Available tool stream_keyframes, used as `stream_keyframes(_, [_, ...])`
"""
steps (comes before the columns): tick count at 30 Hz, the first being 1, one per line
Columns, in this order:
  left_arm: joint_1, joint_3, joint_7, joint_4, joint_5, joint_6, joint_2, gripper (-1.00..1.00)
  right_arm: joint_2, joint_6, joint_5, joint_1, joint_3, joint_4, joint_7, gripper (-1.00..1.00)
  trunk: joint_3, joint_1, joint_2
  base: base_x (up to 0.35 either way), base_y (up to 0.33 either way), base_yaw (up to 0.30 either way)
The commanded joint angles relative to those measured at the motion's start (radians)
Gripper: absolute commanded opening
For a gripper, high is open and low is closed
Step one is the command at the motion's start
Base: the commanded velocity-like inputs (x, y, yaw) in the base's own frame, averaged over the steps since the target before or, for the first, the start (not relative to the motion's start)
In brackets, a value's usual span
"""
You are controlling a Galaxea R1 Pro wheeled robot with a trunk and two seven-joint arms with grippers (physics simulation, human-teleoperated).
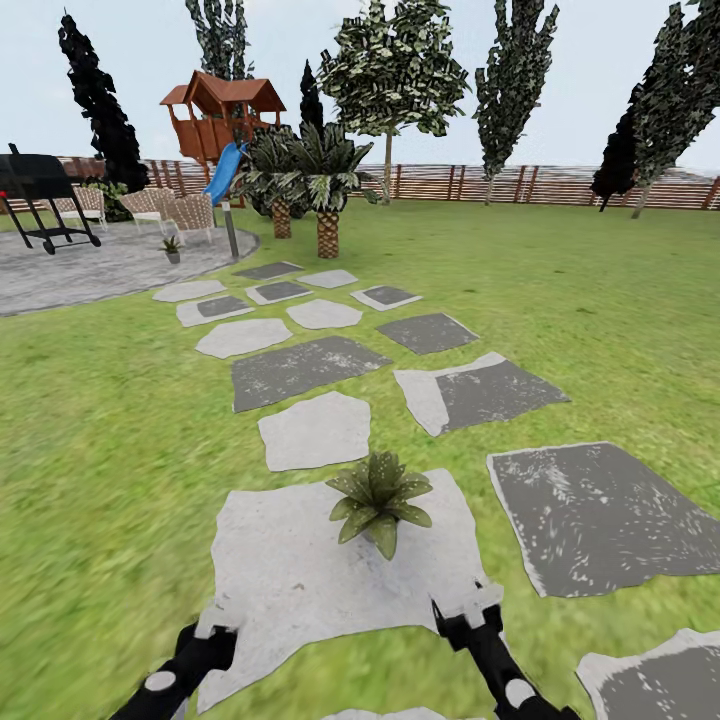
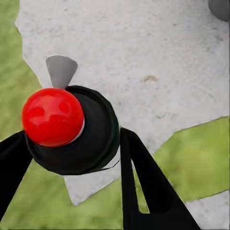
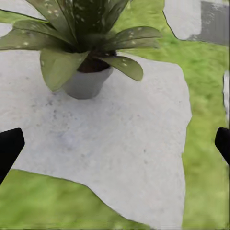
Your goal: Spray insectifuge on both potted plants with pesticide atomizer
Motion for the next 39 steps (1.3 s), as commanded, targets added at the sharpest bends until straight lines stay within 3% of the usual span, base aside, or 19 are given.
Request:
stream_keyframes(1, [0.015,-0.006,0.04,0.001,0.013,-0.029,0.0,-1.0,0.0,-0.029,0.009,0.006,0.003,0.027,-0.058,1.0,-0.001,0.0,0.0,0.0,0.0,0.0])
stream_keyframes(5, [0.034,-0.005,0.085,0.058,0.053,-0.09,-0.006,-1.0,0.001,-0.074,0.006,0.022,0.003,0.074,-0.164,1.0,-0.001,0.0,0.0,0.0,0.0,0.0])
stream_keyframes(7, [0.042,-0.001,0.09,0.115,0.125,-0.124,0.001,-1.0,0.004,-0.085,0.003,0.038,-0.001,0.103,-0.185,1.0,-0.001,0.0,0.0,0.0,0.0,0.0])
stream_keyframes(8, [0.055,0.001,0.092,0.123,0.157,-0.188,-0.004,-1.0,0.002,-0.089,0.003,0.048,-0.041,0.114,-0.185,1.0,-0.001,0.0,0.0,0.0,0.0,0.0])
stream_keyframes(9, [0.056,0.002,0.097,0.124,0.163,-0.198,-0.006,-1.0,0.001,-0.098,0.004,0.054,-0.07,0.116,-0.185,1.0,-0.001,0.0,0.0,0.0,0.0,0.0])
stream_keyframes(10, [0.058,0.001,0.106,0.126,0.163,-0.207,-0.006,-1.0,0.001,-0.154,0.005,0.064,-0.136,0.118,-0.185,1.0,-0.001,0.0,0.0,0.0,0.0,0.0])
stream_keyframes(13, [0.058,0.001,0.107,0.126,0.164,-0.208,-0.006,-1.0,0.001,-0.169,0.005,0.066,-0.152,0.12,-0.185,1.0,-0.001,0.0,0.0,-0.006,-0.002,0.0])
stream_keyframes(39, [0.071,0.001,0.149,0.131,0.161,-0.21,-0.006,-1.0,0.001,-0.174,0.007,0.067,-0.158,0.12,-0.186,1.0,-0.001,0.0,0.0,-0.019,-0.248,0.0])
